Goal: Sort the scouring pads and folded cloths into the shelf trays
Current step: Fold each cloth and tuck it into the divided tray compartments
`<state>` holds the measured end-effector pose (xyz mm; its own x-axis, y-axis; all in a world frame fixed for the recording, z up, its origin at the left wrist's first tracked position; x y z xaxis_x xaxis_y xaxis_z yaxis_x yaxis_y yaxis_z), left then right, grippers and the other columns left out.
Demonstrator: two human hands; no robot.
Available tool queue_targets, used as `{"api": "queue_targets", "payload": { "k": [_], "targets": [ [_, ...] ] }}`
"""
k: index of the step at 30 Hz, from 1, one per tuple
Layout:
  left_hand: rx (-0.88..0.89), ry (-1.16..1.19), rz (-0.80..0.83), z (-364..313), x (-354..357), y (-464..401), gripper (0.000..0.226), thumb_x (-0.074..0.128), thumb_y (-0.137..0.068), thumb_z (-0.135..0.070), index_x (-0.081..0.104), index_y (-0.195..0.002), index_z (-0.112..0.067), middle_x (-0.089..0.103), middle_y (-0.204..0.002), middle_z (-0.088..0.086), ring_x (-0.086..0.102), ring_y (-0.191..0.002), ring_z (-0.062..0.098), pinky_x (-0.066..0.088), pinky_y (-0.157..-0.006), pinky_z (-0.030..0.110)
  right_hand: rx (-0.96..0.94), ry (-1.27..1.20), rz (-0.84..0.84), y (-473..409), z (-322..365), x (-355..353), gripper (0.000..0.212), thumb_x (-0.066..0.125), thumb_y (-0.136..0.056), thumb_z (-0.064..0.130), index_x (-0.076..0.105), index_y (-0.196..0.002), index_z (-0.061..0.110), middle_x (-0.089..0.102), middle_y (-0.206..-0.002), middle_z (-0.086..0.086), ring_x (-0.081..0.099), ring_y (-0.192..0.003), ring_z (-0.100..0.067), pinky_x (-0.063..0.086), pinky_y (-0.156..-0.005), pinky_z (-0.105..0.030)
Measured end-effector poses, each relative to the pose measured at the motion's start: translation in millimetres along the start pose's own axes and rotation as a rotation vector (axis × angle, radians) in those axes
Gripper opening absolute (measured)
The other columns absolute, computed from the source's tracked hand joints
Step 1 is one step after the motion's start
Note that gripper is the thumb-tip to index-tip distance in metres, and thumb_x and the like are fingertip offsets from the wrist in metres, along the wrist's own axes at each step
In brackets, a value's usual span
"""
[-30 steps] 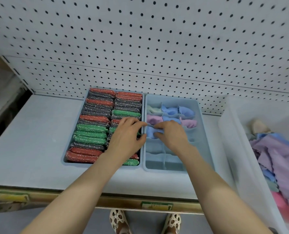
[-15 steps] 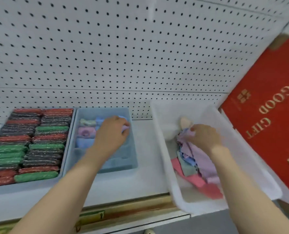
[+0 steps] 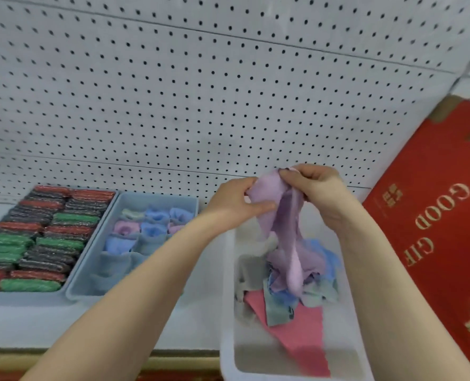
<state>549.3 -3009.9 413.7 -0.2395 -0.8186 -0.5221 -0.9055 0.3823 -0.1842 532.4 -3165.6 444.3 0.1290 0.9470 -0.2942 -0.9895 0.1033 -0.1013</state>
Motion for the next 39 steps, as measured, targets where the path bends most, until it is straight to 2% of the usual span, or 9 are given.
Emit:
{"api": "queue_targets", "payload": {
  "k": [5, 7, 9, 14, 21, 28, 33, 35, 39],
  "targets": [
    [0.016, 0.358, -0.122, -15.0, -64.8, -4.4, 0.013, 0.070, -0.085, -0.026, 0.066, -0.081, -0.014, 0.062, -0.073, 0.001, 0.050, -0.068, 0.015, 0.040, -0.069, 0.032, -0.029, -0.042, -0.061, -10.3, 32.3, -8.7, 0.022, 0.061, -0.091, 0.017, 0.066, -0.069, 0.019, 0.057, -0.066, 0.001, 0.050, -0.062, -0.012, 0.038, -0.067, -0.031],
    [0.063, 0.359, -0.152, -27.2, -88.9, -3.6, 0.012, 0.069, -0.085, -0.027, 0.065, -0.079, -0.017, 0.059, -0.070, -0.001, 0.047, -0.067, 0.014, 0.039, -0.067, 0.029, -0.076, 0.022, 0.132, -6.4, 49.7, 14.4, 0.008, 0.065, -0.083, 0.020, 0.073, -0.086, 0.022, 0.070, -0.080, -0.001, 0.060, -0.074, -0.012, 0.044, -0.073, -0.032],
    [0.126, 0.313, -0.159, -44.3, -103.4, -3.9, 0.009, 0.070, -0.087, -0.025, 0.066, -0.079, -0.023, 0.061, -0.070, -0.008, 0.050, -0.067, 0.010, 0.042, -0.068, 0.026, -0.125, 0.020, 0.283, -2.0, 68.4, 43.9, 0.028, 0.075, -0.077, 0.029, 0.072, -0.104, 0.022, 0.074, -0.101, -0.006, 0.068, -0.092, -0.015, 0.052, -0.081, -0.032],
    [0.166, 0.171, -0.172, -53.7, -134.3, 5.5, 0.014, 0.069, -0.089, -0.032, 0.059, -0.099, -0.034, 0.067, -0.076, 0.004, 0.055, -0.066, 0.011, 0.044, -0.065, 0.026, -0.234, -0.158, 0.074, -19.1, 113.6, 58.3, 0.010, 0.074, -0.086, 0.022, 0.070, -0.079, 0.016, 0.067, -0.071, 0.005, 0.059, -0.067, -0.008, 0.046, -0.062, -0.018],
    [-0.102, 0.046, -0.219, 35.8, -191.0, 37.3, 0.012, 0.079, -0.080, -0.028, 0.071, -0.078, -0.020, 0.063, -0.067, -0.005, 0.051, -0.061, 0.009, 0.041, -0.061, 0.022, -0.150, -0.261, -0.101, -30.1, 97.8, 45.2, 0.030, 0.070, -0.090, 0.028, 0.065, -0.096, -0.001, 0.053, -0.088, -0.011, 0.048, -0.080, -0.020, 0.038, -0.076, -0.036],
    [-0.187, 0.833, -0.005, 66.1, -218.8, 55.5, 0.030, 0.088, -0.062, -0.037, 0.073, -0.079, -0.017, 0.066, -0.068, -0.003, 0.060, -0.055, 0.010, 0.048, -0.048, 0.018, -0.144, -0.467, 0.239, -14.6, 97.8, 67.6, 0.025, 0.079, -0.076, 0.042, 0.076, -0.077, 0.017, 0.071, -0.068, 0.003, 0.066, -0.060, -0.010, 0.050, -0.053, -0.019],
    [-0.484, 0.525, -0.461, 118.8, -236.8, 66.3, 0.010, 0.078, -0.079, -0.019, 0.070, -0.082, -0.014, 0.055, -0.067, 0.001, 0.042, -0.049, 0.010, 0.035, -0.037, 0.016, -0.002, -0.036, -0.169, -35.4, 56.9, 83.3, 0.036, 0.070, -0.087, 0.021, 0.054, -0.062, 0.000, 0.038, -0.064, -0.006, 0.032, -0.061, -0.017, 0.023, -0.059, -0.028],
    [-0.399, 0.513, -0.538, 109.6, -230.2, 62.1, 0.008, 0.077, -0.082, -0.018, 0.070, -0.079, -0.015, 0.059, -0.067, 0.000, 0.043, -0.051, 0.011, 0.035, -0.039, 0.018, -0.095, -0.034, -0.136, -28.6, 64.6, 111.9, 0.050, 0.065, -0.089, 0.020, 0.033, -0.051, 0.019, 0.024, -0.057, 0.002, 0.021, -0.057, -0.015, 0.013, -0.056, -0.031],
    [-0.196, 0.457, -0.536, 64.2, -209.7, 51.4, 0.006, 0.076, -0.079, -0.022, 0.071, -0.076, -0.020, 0.070, -0.070, -0.006, 0.060, -0.061, 0.008, 0.050, -0.052, 0.024, -0.297, -0.031, -0.040, -6.3, 91.9, 166.1, 0.046, 0.060, -0.090, 0.032, 0.036, -0.056, 0.012, 0.026, -0.058, 0.001, 0.024, -0.058, -0.015, 0.018, -0.054, -0.030]
  ]
}}
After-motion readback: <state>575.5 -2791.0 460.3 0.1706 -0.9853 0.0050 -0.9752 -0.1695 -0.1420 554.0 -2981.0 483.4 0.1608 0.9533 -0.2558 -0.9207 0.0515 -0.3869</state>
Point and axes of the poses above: each hand's wrist, its own y-axis away from the middle knuckle, its own x-axis out of the palm, z = x × y, the point moved 10 cm from there along -y, towards the middle knuckle
